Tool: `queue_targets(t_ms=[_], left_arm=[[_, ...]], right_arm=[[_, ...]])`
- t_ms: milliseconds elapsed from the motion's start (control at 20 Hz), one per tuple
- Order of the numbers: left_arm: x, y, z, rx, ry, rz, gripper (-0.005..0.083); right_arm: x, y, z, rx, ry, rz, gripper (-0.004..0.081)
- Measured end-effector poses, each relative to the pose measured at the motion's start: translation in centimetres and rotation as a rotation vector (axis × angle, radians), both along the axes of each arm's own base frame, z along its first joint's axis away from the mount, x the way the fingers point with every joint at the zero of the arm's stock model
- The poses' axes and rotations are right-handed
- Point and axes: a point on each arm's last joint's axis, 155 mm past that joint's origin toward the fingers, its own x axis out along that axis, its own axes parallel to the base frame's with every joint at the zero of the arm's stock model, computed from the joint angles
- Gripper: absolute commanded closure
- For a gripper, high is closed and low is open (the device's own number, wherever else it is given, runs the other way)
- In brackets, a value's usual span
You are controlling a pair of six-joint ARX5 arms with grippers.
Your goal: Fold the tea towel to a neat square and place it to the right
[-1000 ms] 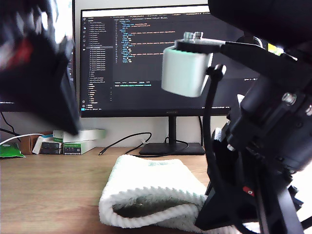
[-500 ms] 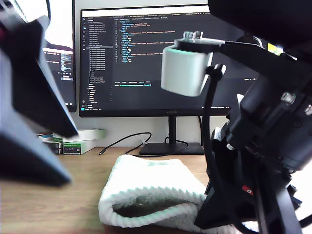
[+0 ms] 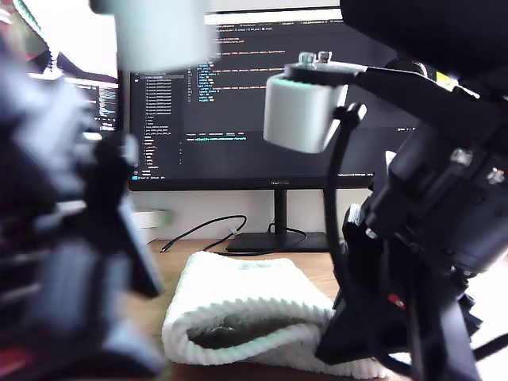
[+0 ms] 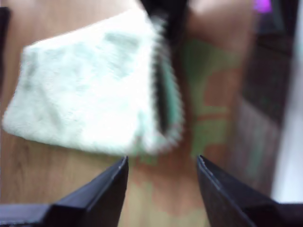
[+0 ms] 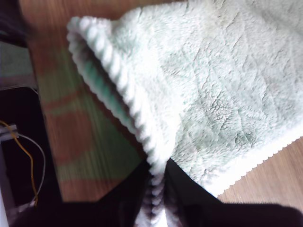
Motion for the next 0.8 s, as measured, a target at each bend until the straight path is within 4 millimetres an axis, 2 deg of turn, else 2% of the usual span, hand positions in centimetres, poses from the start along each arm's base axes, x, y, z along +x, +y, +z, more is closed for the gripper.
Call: queue_targets(t_ms=[150, 300, 550, 800], left_arm=[[1.1, -0.7, 0.2, -0.026, -0.011, 0.003, 0.0367], [1.2, -1.4, -0.2, -0.017, -0.004, -0.043, 0.0367], [1.0, -0.7, -1.4, 0.054, 0.005, -0.068, 0.0367], [0.6, -1.3, -1.4, 0.031, 0.025, -0.084, 0.0367]], right_arm=[[0.0, 0.0, 0.0, 0.005, 0.003, -0.006, 0.0783], [0.0, 0.1, 0.1, 0.007, 0.002, -0.007, 0.0783], [0.1, 0.1, 0.1, 0.01, 0.001, -0.006, 0.0783], [0.1, 0.1, 0.1, 0.01, 0.001, -0.009, 0.0783]])
